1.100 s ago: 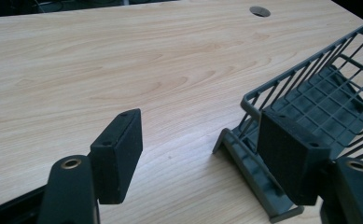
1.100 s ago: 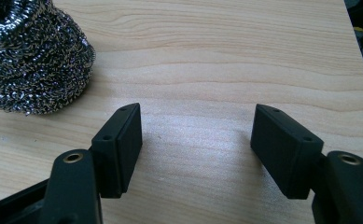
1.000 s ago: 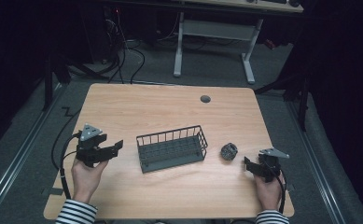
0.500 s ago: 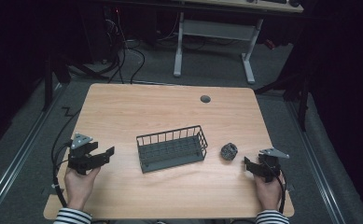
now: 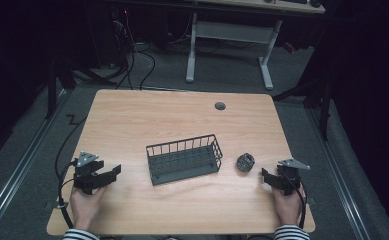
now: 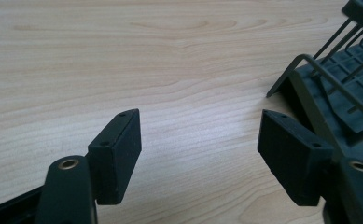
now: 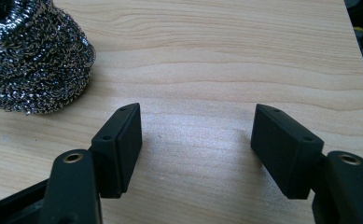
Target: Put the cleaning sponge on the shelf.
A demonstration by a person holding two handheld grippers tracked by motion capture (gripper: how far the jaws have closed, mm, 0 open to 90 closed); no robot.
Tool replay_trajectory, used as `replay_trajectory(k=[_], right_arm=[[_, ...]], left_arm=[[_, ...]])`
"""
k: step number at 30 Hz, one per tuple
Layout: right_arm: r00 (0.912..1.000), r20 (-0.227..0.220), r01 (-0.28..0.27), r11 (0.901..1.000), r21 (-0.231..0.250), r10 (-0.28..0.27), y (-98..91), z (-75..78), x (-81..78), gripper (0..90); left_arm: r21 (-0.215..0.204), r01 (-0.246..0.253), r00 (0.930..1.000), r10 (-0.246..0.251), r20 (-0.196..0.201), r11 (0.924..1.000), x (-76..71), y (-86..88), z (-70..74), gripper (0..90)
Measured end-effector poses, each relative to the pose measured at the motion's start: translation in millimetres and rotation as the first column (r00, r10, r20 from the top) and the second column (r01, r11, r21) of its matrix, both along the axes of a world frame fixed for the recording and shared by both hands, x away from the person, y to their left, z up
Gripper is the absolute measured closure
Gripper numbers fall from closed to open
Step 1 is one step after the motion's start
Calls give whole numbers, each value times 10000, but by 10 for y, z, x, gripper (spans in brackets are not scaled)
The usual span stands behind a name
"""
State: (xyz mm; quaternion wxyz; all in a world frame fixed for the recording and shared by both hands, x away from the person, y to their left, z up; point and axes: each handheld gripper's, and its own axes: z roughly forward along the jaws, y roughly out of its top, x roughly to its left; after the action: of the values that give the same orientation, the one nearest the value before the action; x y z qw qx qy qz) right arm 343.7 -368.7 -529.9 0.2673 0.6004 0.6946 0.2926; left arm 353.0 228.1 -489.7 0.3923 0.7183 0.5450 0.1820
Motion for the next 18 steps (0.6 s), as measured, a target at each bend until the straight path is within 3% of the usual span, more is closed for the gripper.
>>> replay_trajectory(k=[14, 18], right_arm=[[10000, -5, 21, 10000, 9, -21, 2, 0, -2, 339], [10000, -6, 21, 10000, 6, -21, 3, 0, -2, 339]], left_arm=[[234, -364, 9987, 372, -356, 9991, 74, 39, -279, 300], [697, -416, 9981, 447, -433, 9967, 107, 13, -343, 300]])
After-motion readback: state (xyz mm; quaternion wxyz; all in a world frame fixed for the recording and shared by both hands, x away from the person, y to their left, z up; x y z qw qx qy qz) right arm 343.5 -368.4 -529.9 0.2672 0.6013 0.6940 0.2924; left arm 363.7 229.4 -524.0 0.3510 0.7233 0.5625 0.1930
